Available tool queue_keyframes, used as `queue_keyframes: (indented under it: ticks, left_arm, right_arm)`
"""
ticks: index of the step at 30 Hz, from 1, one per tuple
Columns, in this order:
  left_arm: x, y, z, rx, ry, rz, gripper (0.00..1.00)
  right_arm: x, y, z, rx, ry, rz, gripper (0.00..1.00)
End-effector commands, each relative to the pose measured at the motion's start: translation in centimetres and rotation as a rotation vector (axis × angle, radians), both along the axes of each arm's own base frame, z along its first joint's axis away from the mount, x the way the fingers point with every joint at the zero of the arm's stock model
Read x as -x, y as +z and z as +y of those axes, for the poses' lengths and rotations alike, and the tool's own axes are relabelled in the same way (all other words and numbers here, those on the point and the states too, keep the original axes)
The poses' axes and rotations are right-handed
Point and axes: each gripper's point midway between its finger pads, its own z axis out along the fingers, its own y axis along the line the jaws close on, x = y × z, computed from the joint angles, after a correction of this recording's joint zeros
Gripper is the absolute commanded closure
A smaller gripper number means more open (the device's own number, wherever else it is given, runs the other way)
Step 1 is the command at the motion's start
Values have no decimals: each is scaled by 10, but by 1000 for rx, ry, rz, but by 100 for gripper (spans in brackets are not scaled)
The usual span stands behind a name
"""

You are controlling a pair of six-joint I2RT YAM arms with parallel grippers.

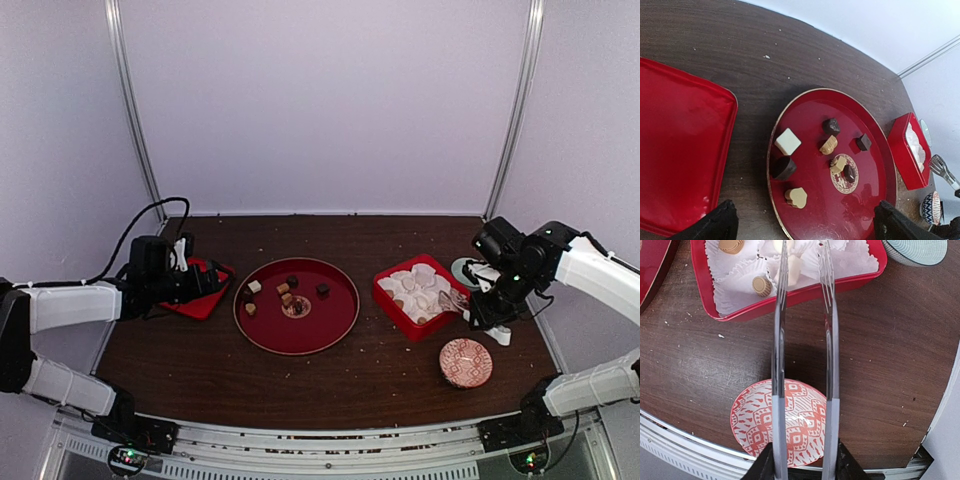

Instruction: Pack the chocolate

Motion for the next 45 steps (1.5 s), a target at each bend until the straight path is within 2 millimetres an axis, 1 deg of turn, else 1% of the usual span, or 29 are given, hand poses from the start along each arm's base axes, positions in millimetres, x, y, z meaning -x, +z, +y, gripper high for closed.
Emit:
queue_keyframes:
  ticks: [1,5,8,13,16,19,22,24,28,31,33,36,39,41,43,45]
  left_arm:
    - [-3,7,-5,24,-11,-38,3]
    - [-3,6,-5,25,-10,-37,3]
    - [-3,6,-5,24,-11,-37,3]
    - [-2,6,-4,19,-11,-36,3]
    - [-1,6,-3,13,-9,-35,3]
    - [0,6,-2,11,-5,-33,3]
    - [2,7,1,1,2,-31,3]
    - [4,7,2,-6,3,-28,3]
    - [5,4,3,-15,4,-16,3]
    - [2,1,2,-21,-1,-5,3]
    - [2,0,-1,-24,-19,2,3]
    - [1,0,-4,-21,-33,7,3]
    - [-1,0,-4,-22,-32,8,3]
    - [-1,-2,-4,-26,-32,11,3]
    - [-2,-4,-4,-28,-32,14,3]
    - [-2,-6,-4,-30,-32,19,3]
  right_arm:
    - [-9,15,-2,3,-12,-55,65]
    - [-10,18,-2,-3,-10,-65,65]
    - [-14,26,2,-18,-1,-92,66]
    - [-30,49,20,-97,35,-179,67]
    - [-44,65,41,-147,78,-239,67]
    - [-56,76,68,-190,137,-281,67]
    - [-68,81,101,-222,209,-307,67]
    - [-76,85,128,-247,263,-329,67]
    - [-86,83,180,-258,373,-337,67]
    - [-94,79,210,-274,421,-342,68]
    - [-96,75,227,-290,449,-335,68]
    - [-98,64,244,-305,477,-314,68]
    - [-99,48,256,-304,497,-288,68]
    - [-100,36,265,-307,506,-266,68]
    - [-100,30,273,-310,518,-259,68]
    - [-102,20,282,-301,532,-245,67]
